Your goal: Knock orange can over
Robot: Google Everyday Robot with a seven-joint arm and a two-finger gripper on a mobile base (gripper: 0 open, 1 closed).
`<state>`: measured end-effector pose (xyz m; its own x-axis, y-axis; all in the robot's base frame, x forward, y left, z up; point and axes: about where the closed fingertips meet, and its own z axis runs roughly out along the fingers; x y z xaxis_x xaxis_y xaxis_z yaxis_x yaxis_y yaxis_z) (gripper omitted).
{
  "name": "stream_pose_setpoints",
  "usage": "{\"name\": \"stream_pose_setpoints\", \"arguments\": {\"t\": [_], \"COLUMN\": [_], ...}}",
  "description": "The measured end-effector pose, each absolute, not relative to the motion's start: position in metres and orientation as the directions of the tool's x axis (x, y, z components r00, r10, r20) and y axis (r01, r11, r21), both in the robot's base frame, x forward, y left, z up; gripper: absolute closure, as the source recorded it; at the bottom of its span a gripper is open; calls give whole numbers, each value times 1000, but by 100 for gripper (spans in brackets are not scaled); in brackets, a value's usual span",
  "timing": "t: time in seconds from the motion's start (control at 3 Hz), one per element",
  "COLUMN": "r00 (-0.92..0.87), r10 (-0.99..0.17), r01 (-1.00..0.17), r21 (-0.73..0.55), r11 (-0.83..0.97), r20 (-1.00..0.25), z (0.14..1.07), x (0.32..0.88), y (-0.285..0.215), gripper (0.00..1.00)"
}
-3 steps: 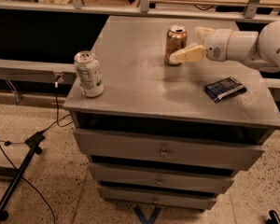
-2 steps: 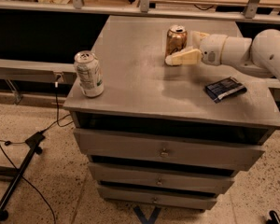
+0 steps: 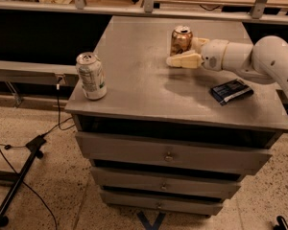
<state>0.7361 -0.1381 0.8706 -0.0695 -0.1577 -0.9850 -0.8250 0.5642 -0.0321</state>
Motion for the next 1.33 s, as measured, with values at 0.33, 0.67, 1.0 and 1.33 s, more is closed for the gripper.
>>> {"name": "stream_pose_setpoints", "arguments": {"t": [0.33,0.67,1.0,1.33], "r00": [-70,-80,-94,-75], "r10": [-157,-146,-164,-288], "r01": [-828,-831,-828,-836], "r21": [-31,-15,-15,-97], "r11": [561,557,561,540], "r20": [-985,-986,-982,-955], "z": [870,872,890,927], "x": [736,737,738,740], "y": [-135,-131,-123,-112], "gripper": [43,67,90,100]}}
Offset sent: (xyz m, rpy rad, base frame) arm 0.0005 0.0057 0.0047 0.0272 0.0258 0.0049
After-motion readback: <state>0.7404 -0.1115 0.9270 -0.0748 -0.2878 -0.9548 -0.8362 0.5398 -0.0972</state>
